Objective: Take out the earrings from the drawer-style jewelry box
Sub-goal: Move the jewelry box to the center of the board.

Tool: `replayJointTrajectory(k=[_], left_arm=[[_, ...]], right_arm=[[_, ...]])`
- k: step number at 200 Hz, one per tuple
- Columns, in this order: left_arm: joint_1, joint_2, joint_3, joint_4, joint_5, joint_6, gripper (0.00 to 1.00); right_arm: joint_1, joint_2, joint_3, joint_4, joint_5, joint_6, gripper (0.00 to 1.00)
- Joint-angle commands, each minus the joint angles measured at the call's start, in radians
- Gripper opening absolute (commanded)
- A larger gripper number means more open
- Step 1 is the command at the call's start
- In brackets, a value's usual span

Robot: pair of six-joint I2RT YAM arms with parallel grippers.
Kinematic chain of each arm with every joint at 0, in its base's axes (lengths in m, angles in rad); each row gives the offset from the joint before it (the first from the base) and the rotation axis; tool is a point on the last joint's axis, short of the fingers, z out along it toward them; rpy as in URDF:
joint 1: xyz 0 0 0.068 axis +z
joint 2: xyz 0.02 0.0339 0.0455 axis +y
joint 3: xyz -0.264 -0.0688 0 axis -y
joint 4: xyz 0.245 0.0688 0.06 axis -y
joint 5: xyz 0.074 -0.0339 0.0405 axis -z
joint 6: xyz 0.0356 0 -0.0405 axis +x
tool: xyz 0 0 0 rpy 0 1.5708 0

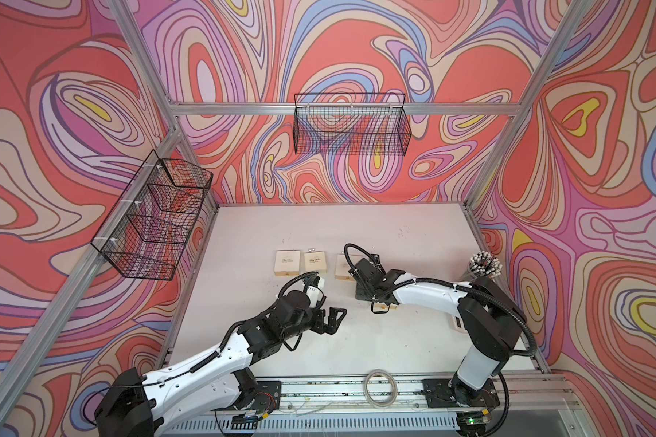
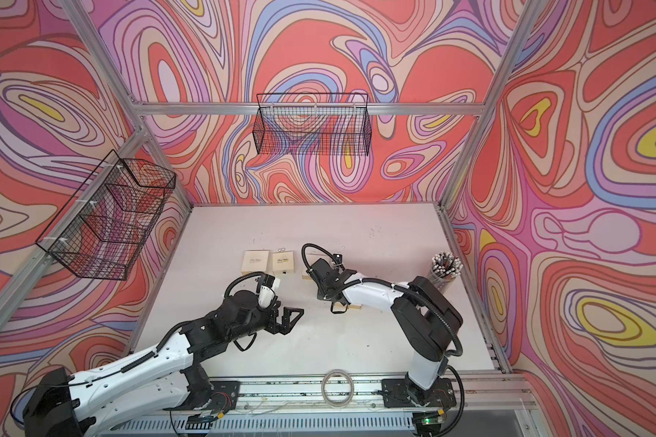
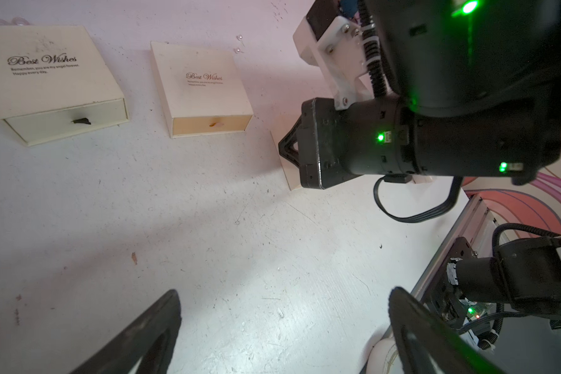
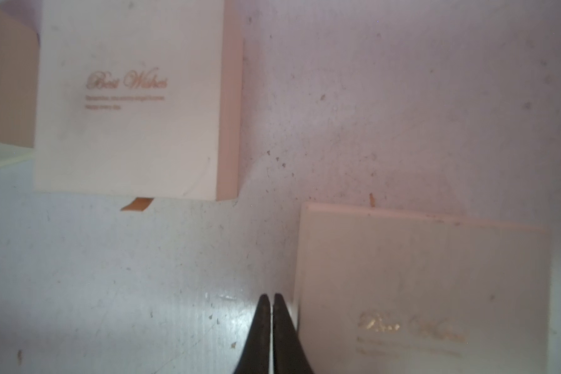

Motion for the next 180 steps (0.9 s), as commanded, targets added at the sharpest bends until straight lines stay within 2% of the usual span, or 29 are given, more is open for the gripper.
replayJointTrajectory(k=[1, 13, 22, 34, 43, 46, 49, 73, 111, 180], left_arm=[[0.006, -0.027, -0.016, -0.014, 0.017, -0.002, 1.0], [0.008, -0.037, -0.028, 0.008, 0.042, -0.002, 1.0], [0.009, -0.043, -0.04, 0.031, 0.067, -0.002, 1.0], [0.009, -0.044, -0.053, 0.059, 0.101, -0.004, 1.0], [0.009, -0.038, -0.055, 0.072, 0.114, -0.005, 1.0], [0.009, -0.035, -0.056, 0.074, 0.117, -0.007, 1.0], [0.011, -0.031, -0.054, 0.075, 0.119, -0.007, 1.0], [0.011, -0.005, -0.053, 0.083, 0.127, -0.01, 1.0], [0.01, 0.019, -0.043, 0.096, 0.144, -0.011, 1.0], [0.011, -0.012, -0.06, 0.079, 0.124, -0.013, 1.0]], right_arm=[[0.003, -0.088, -0.009, 0.017, -0.008, -0.034, 0.1], [0.002, -0.125, -0.009, 0.0, 0.003, -0.059, 0.16], [0.002, -0.144, -0.005, -0.027, 0.024, -0.079, 0.26], [0.002, -0.161, 0.006, -0.079, 0.054, -0.093, 0.63], [0.001, -0.171, 0.007, -0.123, 0.09, -0.088, 0.84], [0.002, -0.176, 0.004, -0.137, 0.104, -0.083, 0.94], [0.002, -0.18, 0.002, -0.149, 0.12, -0.078, 0.98], [-0.006, -0.224, -0.046, -0.173, 0.187, -0.058, 0.98], [-0.066, -0.175, -0.069, -0.146, 0.114, -0.073, 0.98], [-0.082, -0.047, -0.04, -0.111, 0.08, -0.044, 0.98]])
